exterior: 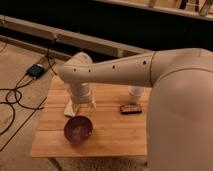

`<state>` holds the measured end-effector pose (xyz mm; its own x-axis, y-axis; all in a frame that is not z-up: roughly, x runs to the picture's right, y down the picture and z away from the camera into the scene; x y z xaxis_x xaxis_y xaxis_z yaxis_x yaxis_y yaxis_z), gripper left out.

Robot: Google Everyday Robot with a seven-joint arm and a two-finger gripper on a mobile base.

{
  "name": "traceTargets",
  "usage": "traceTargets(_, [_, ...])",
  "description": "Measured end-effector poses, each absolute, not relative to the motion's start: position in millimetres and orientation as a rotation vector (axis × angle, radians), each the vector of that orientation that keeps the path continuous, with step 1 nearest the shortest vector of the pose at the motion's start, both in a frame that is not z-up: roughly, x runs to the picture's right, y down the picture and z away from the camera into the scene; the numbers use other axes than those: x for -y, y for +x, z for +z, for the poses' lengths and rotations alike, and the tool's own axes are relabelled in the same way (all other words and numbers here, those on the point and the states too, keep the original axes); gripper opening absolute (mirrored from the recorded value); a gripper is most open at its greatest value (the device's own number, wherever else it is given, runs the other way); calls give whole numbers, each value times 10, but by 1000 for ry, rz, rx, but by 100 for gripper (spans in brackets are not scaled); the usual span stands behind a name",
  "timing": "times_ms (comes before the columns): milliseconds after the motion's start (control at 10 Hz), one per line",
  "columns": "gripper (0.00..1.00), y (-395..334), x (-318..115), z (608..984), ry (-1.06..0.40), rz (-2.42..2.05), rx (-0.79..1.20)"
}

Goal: Knock the bottle over

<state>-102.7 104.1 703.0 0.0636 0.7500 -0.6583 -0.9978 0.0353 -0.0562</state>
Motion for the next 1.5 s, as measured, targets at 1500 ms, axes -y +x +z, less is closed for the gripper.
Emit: traceTargets(1500, [65, -1904, -461, 7585, -584, 1261, -422])
